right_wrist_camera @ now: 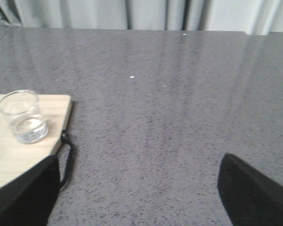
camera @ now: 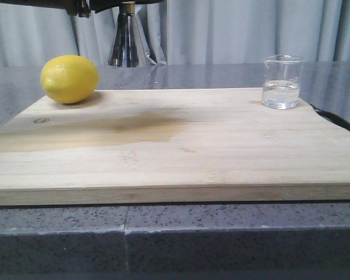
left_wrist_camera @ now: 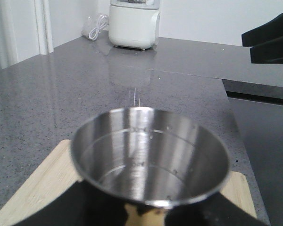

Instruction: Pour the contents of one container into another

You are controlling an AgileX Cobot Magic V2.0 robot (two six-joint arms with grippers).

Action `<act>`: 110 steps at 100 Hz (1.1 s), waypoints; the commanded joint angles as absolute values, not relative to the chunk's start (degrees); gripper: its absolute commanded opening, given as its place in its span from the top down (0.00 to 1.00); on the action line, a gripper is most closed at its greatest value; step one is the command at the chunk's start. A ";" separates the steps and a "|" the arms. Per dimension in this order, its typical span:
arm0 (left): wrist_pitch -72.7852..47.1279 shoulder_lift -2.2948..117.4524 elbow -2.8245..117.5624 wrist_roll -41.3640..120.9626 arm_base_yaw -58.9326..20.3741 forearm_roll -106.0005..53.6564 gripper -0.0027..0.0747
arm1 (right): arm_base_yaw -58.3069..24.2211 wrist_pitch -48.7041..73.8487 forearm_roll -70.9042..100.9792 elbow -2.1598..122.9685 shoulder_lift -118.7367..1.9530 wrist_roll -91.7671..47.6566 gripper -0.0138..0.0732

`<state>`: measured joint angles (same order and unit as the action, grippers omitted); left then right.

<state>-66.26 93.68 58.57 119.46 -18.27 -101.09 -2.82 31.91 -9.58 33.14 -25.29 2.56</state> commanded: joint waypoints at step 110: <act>-68.85 90.88 60.27 120.61 -18.77 -105.60 0.66 | -22.98 -6.46 -4.99 38.30 -63.42 0.47 0.16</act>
<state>-66.03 93.38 58.57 120.54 -18.27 -100.77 -22.95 5.55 -5.13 39.23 -63.11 1.21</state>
